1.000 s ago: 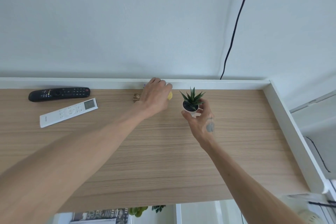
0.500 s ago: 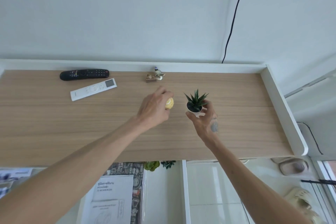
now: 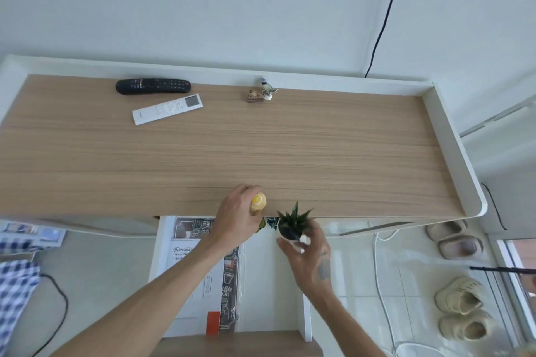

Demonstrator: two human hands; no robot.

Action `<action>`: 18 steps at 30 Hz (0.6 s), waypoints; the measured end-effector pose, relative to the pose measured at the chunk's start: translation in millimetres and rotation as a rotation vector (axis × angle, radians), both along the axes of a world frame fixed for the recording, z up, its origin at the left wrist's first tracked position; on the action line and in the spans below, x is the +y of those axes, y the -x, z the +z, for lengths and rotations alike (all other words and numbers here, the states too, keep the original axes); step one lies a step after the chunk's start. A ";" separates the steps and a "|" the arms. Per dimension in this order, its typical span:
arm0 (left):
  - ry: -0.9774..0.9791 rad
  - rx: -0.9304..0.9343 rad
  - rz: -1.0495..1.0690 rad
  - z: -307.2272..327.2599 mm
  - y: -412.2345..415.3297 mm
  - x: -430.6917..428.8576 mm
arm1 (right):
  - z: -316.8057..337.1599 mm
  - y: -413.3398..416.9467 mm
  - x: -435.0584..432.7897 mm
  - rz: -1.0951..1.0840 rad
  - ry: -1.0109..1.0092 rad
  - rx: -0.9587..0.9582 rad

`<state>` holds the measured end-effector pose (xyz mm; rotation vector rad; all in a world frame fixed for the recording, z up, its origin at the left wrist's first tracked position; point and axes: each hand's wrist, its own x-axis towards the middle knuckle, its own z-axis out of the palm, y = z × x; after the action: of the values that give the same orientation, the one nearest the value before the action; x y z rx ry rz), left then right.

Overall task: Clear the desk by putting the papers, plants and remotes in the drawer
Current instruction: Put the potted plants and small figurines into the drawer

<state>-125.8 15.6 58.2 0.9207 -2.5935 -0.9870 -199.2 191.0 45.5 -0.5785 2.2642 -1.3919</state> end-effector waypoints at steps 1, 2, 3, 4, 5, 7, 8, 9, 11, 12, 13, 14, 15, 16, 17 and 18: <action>-0.002 0.005 0.013 -2.1 -4.2 2.0 | -8.5 -13.4 7.4 -0.010 -0.020 -0.042; 0.004 0.007 0.024 -4.4 -7.9 3.2 | -17.6 -25.6 13.2 -0.015 -0.052 -0.081; 0.014 0.005 0.030 -7.0 -11.3 3.9 | -26.3 -35.9 16.5 -0.017 -0.092 -0.107; 0.029 0.003 0.032 -9.6 -14.3 4.4 | -34.4 -44.1 17.2 -0.023 -0.127 -0.125; 0.040 0.004 0.029 -11.4 -16.2 4.5 | -41.2 -49.3 15.7 -0.039 -0.154 -0.138; 0.062 0.012 0.014 -16.4 -20.4 4.5 | -54.8 -57.8 8.2 -0.088 -0.191 -0.162; 0.074 0.017 0.005 -18.0 -22.1 4.3 | -60.7 -60.1 4.3 -0.113 -0.213 -0.159; 0.084 0.022 -0.002 -20.1 -23.3 3.8 | -66.8 -61.7 0.6 -0.138 -0.245 -0.146; 0.099 0.041 -0.013 -22.9 -24.9 3.4 | -77.6 -63.1 -4.9 -0.182 -0.290 -0.112; 0.105 0.052 -0.014 -25.2 -25.5 2.7 | -83.7 -63.3 -7.0 -0.204 -0.296 -0.107; 0.108 0.066 -0.014 -25.2 -26.3 2.3 | -87.4 -62.8 -8.9 -0.224 -0.296 -0.109; 0.111 0.081 -0.015 -25.8 -27.2 1.9 | -91.7 -62.1 -10.4 -0.242 -0.300 -0.114; 0.113 0.092 -0.020 -26.6 -28.6 1.9 | -95.6 -61.5 -11.2 -0.255 -0.310 -0.117; 0.114 0.100 -0.028 -28.4 -30.6 2.4 | -99.7 -61.6 -12.2 -0.266 -0.319 -0.116; 0.113 0.106 -0.033 -28.8 -32.7 3.0 | -101.9 -60.9 -12.9 -0.271 -0.322 -0.112; 0.113 0.109 -0.034 -30.1 -34.9 3.4 | -104.0 -60.2 -14.1 -0.272 -0.320 -0.104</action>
<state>-90.9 19.0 28.1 0.7751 -2.5519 -0.8633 -139.0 176.9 -58.5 -0.0953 2.4765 -1.1072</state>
